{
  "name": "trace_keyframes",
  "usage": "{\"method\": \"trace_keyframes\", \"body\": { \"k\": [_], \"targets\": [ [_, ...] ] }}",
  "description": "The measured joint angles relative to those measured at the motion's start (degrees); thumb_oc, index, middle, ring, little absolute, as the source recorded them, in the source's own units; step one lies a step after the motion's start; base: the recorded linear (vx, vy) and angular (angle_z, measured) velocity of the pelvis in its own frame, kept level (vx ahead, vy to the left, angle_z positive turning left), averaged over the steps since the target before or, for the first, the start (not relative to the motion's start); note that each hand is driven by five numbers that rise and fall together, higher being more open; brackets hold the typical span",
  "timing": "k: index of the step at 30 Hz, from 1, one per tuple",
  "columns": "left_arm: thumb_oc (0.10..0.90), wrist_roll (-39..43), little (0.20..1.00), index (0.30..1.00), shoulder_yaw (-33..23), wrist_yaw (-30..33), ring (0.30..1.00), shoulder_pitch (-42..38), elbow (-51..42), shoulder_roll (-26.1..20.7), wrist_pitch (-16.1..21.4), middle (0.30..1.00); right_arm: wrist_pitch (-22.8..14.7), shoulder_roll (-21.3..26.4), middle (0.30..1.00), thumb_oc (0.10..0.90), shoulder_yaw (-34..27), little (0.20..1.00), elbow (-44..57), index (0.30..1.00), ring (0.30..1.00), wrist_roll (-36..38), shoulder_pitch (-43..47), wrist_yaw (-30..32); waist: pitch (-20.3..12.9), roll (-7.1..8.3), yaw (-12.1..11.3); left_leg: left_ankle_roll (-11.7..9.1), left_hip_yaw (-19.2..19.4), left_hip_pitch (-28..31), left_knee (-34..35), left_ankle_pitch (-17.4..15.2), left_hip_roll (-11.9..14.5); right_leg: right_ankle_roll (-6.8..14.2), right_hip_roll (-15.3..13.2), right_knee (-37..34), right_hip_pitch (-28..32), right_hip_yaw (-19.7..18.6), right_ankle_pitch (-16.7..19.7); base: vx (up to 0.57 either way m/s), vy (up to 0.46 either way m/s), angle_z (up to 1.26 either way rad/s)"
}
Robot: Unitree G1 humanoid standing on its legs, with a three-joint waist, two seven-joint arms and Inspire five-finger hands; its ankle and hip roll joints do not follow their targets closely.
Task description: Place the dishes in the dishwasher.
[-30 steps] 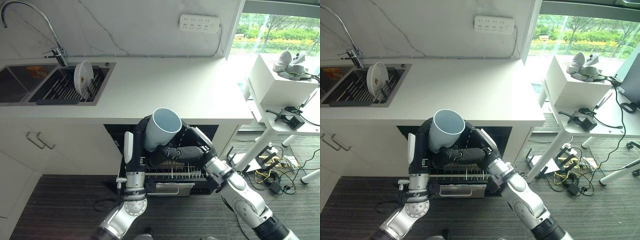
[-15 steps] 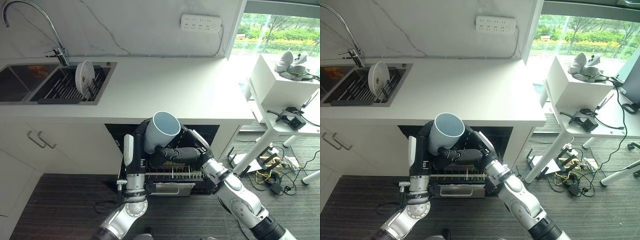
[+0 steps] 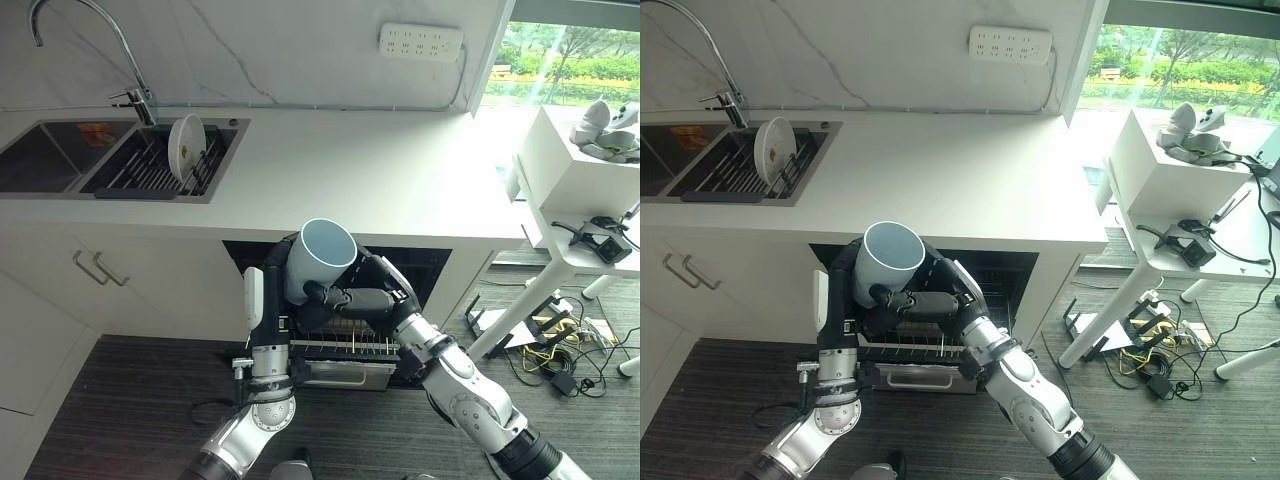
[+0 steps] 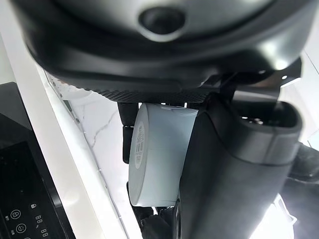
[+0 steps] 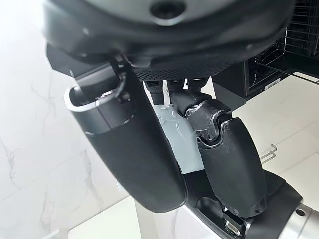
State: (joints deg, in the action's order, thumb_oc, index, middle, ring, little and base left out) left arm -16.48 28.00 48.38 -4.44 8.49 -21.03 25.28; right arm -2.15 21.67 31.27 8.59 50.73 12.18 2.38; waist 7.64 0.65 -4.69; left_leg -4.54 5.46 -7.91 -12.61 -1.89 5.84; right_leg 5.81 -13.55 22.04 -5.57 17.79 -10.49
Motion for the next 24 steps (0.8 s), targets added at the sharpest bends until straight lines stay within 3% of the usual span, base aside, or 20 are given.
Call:
{"method": "trace_keyframes", "body": {
  "k": [24],
  "targets": [
    [0.400,0.4,0.300,0.300,0.9,-0.4,0.300,-1.2,2.1,0.0,-0.3,0.300,-1.5,-1.1,0.900,0.800,2.4,0.900,-2.6,0.900,0.900,-1.0,3.1,3.9,0.0,0.06,-0.4,-0.2,-0.3,-0.1,-0.5,0.1,0.0,-0.1,0.0,0.6,0.1,0.0,0.0,0.00,0.000,0.00]
  ]
}}
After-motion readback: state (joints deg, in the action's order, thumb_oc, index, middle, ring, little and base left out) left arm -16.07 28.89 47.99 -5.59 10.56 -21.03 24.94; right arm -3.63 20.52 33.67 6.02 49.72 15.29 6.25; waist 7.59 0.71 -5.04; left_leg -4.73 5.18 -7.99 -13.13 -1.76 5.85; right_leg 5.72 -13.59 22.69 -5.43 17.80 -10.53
